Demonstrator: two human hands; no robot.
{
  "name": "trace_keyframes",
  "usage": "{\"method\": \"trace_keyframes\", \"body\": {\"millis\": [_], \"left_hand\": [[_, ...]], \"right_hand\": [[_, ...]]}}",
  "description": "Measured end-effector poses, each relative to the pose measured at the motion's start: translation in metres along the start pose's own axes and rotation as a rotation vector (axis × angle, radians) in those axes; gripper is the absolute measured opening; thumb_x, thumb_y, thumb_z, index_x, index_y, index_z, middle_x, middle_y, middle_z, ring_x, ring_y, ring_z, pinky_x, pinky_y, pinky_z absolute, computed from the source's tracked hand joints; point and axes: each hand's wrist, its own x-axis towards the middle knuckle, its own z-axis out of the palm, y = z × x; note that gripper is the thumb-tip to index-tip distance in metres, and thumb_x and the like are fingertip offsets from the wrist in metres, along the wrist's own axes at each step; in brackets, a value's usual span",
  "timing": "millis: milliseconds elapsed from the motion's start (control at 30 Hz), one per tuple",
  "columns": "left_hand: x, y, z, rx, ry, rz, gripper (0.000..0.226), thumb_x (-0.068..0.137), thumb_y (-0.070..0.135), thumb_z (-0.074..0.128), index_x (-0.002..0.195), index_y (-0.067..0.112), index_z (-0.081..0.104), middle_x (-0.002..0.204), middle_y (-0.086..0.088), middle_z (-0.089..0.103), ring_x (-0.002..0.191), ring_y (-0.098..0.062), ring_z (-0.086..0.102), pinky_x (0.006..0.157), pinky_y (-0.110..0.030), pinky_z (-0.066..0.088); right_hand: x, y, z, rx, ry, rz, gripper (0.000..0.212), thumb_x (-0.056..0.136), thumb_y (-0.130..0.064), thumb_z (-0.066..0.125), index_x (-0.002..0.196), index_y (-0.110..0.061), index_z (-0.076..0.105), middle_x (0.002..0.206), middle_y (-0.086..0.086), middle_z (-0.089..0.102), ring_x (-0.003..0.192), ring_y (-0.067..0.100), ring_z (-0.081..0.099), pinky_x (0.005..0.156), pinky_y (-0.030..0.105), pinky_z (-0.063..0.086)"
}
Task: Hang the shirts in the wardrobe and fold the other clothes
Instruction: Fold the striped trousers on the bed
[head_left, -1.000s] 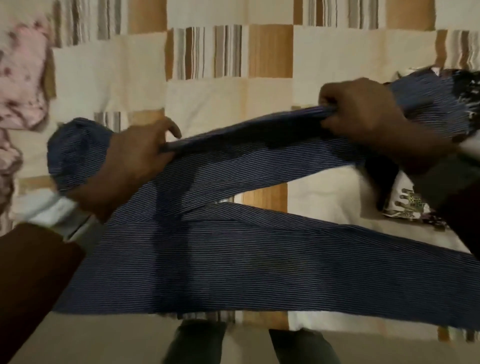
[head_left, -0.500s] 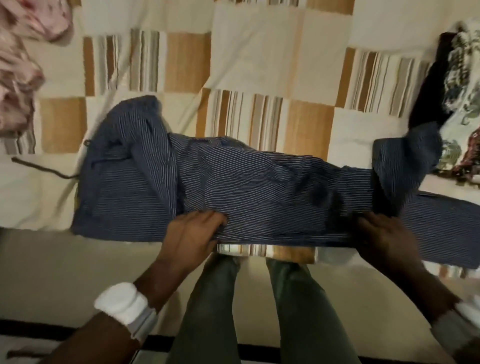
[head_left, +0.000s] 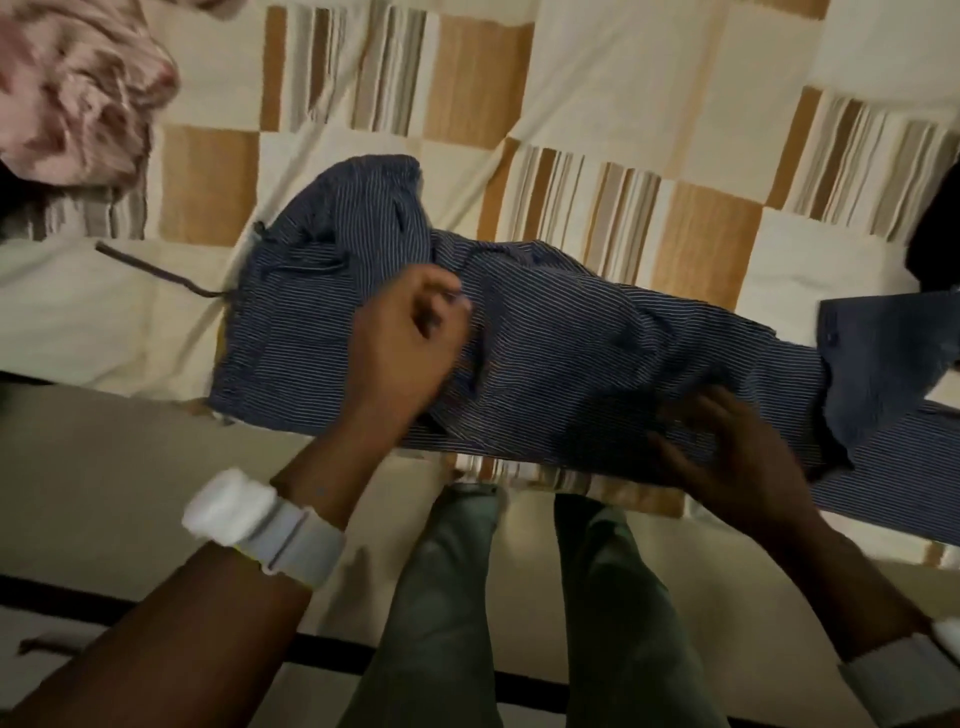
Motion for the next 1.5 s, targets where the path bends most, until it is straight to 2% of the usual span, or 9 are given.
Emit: {"method": "trace_keyframes", "body": {"millis": [133,267,400,567,700,867,1067,1333,1500], "left_hand": [[0.061,-0.019,-0.054,-0.111,0.311,-0.329,0.022,0.097,0.037,0.060,0.079,0.024,0.064,0.070,0.003,0.064,0.057,-0.014,0.058,0.057,-0.034,0.051],[0.055,-0.049,-0.082,-0.170,-0.017,-0.761,0.032,0.102,0.041,0.053,0.086,0.017,0.067,0.064,0.003,0.066,0.036,-0.012,0.046,0.039,-0.016,0.032],[0.026,-0.081,-0.096,-0.207,-0.221,-0.841,0.032,0.106,0.040,0.051,0.108,0.014,0.069,0.095,-0.009,0.078,0.068,-0.020,0.071,0.060,-0.029,0.054],[0.020,-0.100,-0.104,-0.395,-0.170,-0.857,0.058,0.104,0.064,0.040,0.116,0.015,0.067,0.102,-0.007,0.079,0.083,-0.023,0.075,0.077,-0.038,0.059],[0.021,-0.099,-0.120,-0.449,-0.238,-0.904,0.082,0.097,0.079,0.022,0.118,0.014,0.067,0.110,-0.010,0.079,0.094,-0.025,0.078,0.081,-0.041,0.059],[0.021,-0.099,-0.151,-0.938,-0.059,-0.854,0.066,0.090,0.070,0.045,0.094,0.017,0.085,0.101,-0.006,0.080,0.090,-0.021,0.078,0.070,-0.033,0.063],[0.023,-0.136,-0.161,-0.445,-0.209,-0.680,0.033,0.099,0.021,0.067,0.130,0.010,0.068,0.124,-0.012,0.074,0.111,-0.031,0.072,0.097,-0.041,0.059],[0.021,-0.129,-0.145,-0.238,0.035,-0.508,0.029,0.100,0.035,0.067,0.122,0.016,0.074,0.113,0.001,0.077,0.104,-0.017,0.073,0.099,-0.041,0.058],[0.048,-0.112,-0.153,-0.356,0.015,-0.717,0.072,0.062,0.068,0.084,0.108,0.014,0.078,0.109,-0.003,0.079,0.100,-0.022,0.075,0.099,-0.044,0.058]], "right_hand": [[0.072,-0.115,0.022,0.434,0.048,-0.068,0.014,0.101,-0.031,0.064,0.094,-0.024,0.074,0.084,-0.011,0.071,0.077,0.002,0.068,0.069,0.023,0.057],[0.150,-0.205,0.039,0.599,0.213,-0.041,0.027,0.099,-0.039,0.066,0.111,-0.016,0.073,0.089,-0.010,0.069,0.079,-0.004,0.063,0.066,0.009,0.046],[0.206,-0.243,0.046,0.563,0.006,0.164,0.066,0.084,-0.069,0.070,0.116,-0.013,0.060,0.105,-0.004,0.063,0.095,0.015,0.062,0.080,0.033,0.053],[0.227,-0.266,0.054,0.483,0.103,0.099,0.043,0.073,-0.043,0.075,0.100,-0.013,0.063,0.101,0.003,0.067,0.096,0.025,0.066,0.085,0.043,0.057],[0.186,-0.298,0.064,0.423,0.370,-0.366,0.026,0.080,-0.014,0.066,0.104,-0.006,0.063,0.100,0.009,0.059,0.086,0.025,0.059,0.066,0.037,0.045],[0.113,-0.316,0.132,0.159,0.080,-0.726,0.036,0.080,-0.016,0.070,0.116,-0.009,0.067,0.112,0.015,0.062,0.085,0.035,0.065,0.059,0.041,0.052],[0.085,-0.301,0.182,0.106,-0.223,-0.649,0.046,0.088,-0.027,0.071,0.133,-0.014,0.063,0.125,0.010,0.057,0.108,0.031,0.059,0.084,0.047,0.056],[0.097,-0.250,0.159,0.176,-0.029,-0.461,0.037,0.099,-0.042,0.059,0.125,-0.017,0.066,0.123,0.002,0.064,0.111,0.021,0.059,0.091,0.046,0.051],[0.108,-0.214,0.112,0.284,0.081,-0.323,0.020,0.104,-0.033,0.059,0.114,-0.022,0.072,0.104,-0.008,0.071,0.093,0.009,0.065,0.080,0.033,0.055]]}}
